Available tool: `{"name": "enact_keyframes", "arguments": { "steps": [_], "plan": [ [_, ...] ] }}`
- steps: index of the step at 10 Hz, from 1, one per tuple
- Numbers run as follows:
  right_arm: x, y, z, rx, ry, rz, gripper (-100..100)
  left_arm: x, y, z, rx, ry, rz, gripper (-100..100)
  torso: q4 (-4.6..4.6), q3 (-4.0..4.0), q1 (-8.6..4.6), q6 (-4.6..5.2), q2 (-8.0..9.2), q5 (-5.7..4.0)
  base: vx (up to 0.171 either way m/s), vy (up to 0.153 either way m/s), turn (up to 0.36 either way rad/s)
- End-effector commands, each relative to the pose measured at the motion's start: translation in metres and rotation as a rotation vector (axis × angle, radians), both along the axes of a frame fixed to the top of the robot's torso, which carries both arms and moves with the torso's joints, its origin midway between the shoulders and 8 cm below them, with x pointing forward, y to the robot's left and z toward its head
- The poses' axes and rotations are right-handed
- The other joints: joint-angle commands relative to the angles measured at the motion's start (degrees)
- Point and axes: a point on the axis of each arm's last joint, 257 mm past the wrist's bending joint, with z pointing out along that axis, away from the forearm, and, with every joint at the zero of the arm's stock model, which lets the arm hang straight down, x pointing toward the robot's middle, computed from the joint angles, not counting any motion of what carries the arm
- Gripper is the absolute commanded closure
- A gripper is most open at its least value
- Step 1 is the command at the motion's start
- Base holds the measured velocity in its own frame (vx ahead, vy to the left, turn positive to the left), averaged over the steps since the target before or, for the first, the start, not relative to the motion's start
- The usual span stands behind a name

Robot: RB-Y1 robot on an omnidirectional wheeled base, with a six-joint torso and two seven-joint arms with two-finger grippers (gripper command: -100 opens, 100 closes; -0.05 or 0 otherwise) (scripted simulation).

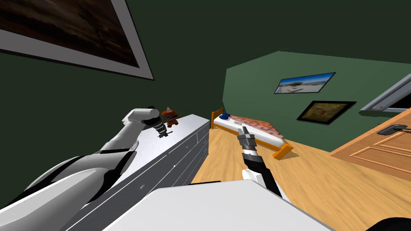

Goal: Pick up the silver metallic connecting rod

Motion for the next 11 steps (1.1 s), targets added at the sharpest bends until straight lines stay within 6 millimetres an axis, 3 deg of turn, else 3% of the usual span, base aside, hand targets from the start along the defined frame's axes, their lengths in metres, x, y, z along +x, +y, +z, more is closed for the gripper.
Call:
{"name": "enact_keyframes", "arguments": {
  "steps": [1, 11],
  "plan": [
    [0.0, 0.0, 0.0, 0.0, 0.0, 0.0, 0, 0.004, -0.002, -0.002, 0.007, 0.002, -0.012, -100, 0.0, 0.0, 0.0, 0.0, 0.0, 0.0, -0.018, -0.013, -0.001],
    [0.0, 0.0, 0.0, 0.0, 0.0, 0.0, 0, 0.024, 0.01, -0.016, 0.006, 0.008, -0.021, -100, 0.0, 0.0, 0.0, 0.0, 0.0, 0.0, -0.016, -0.014, -0.004]
  ]
}}
